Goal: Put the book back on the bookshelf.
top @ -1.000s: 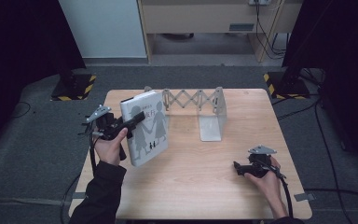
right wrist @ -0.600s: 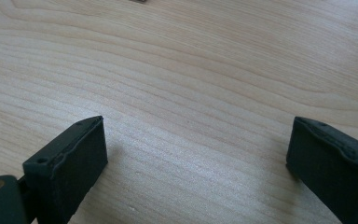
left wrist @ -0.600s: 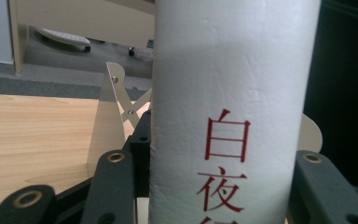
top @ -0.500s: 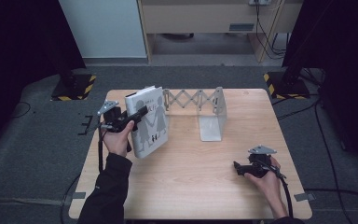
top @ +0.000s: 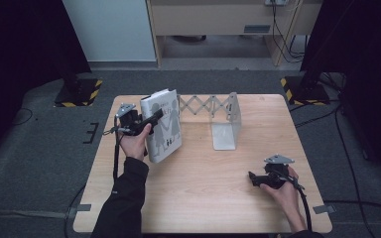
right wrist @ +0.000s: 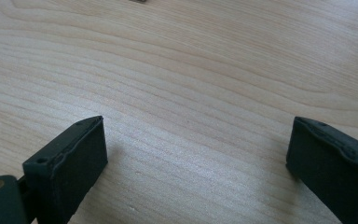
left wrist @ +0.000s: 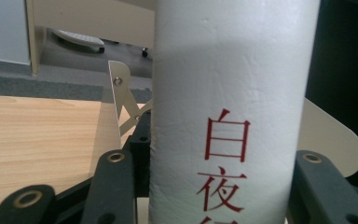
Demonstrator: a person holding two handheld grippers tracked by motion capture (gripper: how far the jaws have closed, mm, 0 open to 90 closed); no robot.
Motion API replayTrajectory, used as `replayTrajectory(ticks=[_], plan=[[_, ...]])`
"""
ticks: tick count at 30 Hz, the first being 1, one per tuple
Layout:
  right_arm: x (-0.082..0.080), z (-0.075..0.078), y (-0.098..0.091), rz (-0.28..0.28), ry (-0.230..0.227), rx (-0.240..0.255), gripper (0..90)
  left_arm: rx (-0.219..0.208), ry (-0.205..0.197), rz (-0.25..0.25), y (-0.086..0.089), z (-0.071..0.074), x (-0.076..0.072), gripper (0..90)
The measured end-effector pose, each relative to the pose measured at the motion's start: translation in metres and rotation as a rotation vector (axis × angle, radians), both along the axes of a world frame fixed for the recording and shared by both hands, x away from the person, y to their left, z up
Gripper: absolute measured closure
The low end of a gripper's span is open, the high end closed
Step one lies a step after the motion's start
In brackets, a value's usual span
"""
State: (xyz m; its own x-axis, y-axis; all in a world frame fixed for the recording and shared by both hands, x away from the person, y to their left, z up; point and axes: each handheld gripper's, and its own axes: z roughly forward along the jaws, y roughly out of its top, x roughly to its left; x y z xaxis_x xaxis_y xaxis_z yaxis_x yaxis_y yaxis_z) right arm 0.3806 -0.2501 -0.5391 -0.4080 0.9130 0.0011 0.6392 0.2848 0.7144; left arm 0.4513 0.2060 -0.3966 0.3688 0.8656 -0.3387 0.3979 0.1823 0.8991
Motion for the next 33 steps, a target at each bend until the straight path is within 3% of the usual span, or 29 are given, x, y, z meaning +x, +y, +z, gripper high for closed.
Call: replayTrajectory(ticks=[19,24,30,33], plan=[[0.0,0.0,0.0,0.0,0.001,0.0,5.2,0.062,-0.019,0.016,-0.009,-0.011,0.007,52.6],[0.0,0.0,0.0,0.001,0.002,0.001,5.2,0.044,-0.018,0.027,-0.006,-0.014,0.009,52.6],[0.0,0.0,0.0,0.001,0.002,0.001,5.2,0.065,-0.032,0.04,-0.006,-0.016,0.011,52.6],[0.0,0.0,0.0,0.002,0.002,0.001,5.2,0.05,-0.037,0.038,-0.005,-0.018,0.01,52.6]])
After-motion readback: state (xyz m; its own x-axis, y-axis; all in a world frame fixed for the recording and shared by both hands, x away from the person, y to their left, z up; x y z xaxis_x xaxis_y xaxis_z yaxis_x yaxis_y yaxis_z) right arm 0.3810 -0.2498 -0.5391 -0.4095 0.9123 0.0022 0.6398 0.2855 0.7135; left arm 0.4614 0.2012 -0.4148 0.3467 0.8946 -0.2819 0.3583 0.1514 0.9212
